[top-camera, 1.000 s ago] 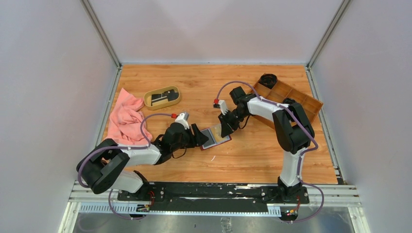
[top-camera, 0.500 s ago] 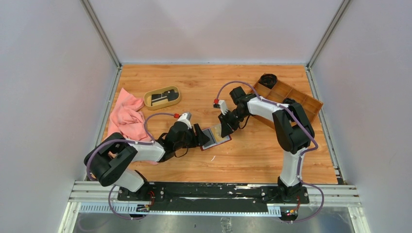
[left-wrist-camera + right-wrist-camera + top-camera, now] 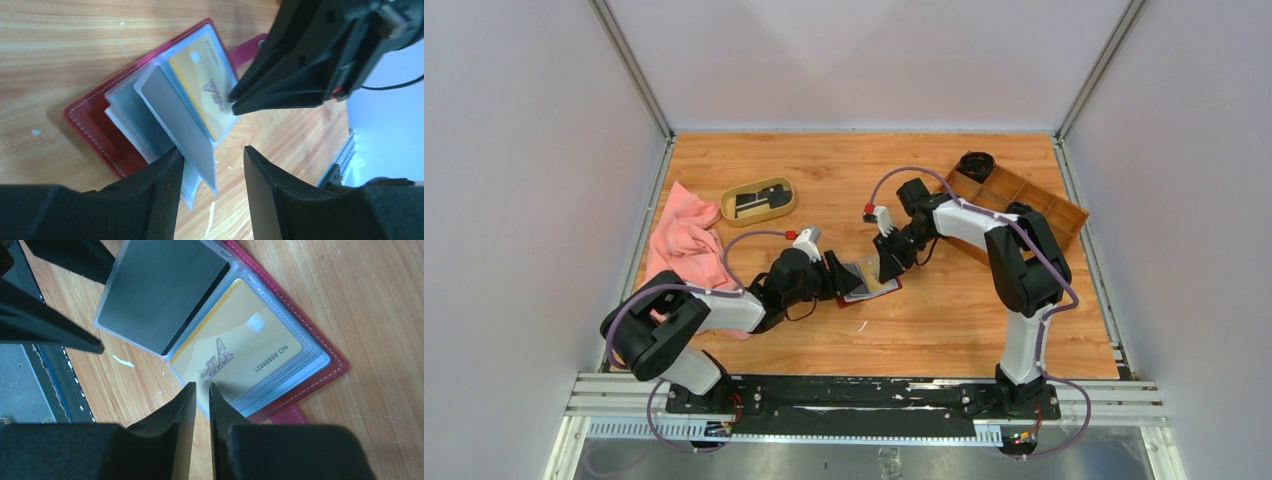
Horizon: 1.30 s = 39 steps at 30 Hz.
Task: Put the credit cards into the card holder
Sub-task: Turn over the card slot in the card holder.
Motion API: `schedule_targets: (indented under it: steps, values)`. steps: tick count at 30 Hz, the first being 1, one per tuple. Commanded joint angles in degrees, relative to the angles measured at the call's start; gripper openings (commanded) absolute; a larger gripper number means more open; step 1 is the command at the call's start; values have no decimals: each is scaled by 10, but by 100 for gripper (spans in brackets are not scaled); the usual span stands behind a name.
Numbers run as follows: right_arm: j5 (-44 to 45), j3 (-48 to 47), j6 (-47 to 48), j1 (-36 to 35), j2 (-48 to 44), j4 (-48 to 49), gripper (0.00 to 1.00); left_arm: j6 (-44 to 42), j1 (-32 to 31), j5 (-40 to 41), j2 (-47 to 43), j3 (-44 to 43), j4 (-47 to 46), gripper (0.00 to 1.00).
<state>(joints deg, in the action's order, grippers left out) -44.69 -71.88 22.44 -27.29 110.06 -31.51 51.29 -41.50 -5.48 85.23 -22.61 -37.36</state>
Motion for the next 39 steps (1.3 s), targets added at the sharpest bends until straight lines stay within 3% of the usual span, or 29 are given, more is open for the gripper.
schedule_targets:
  steps: [1,12,22,28,32,39]
  values:
    - [1,-12,3,-5,8,-10,20,21,-3,-29,-1,1,-75,50]
    - [-4,-10,6,-4,-9,-10,20,56,-2,-70,66,1,-183,52]
    - [0,-6,14,3,-44,-11,22,50,1,-74,93,-15,-185,54]
    - [7,-5,11,12,-58,-10,24,21,2,-31,52,1,-117,55]
    - [14,-3,-7,24,-55,-3,31,-1,4,15,4,23,-66,66]
    - [26,-7,-31,28,-24,-2,42,-46,4,54,-114,42,1,65]
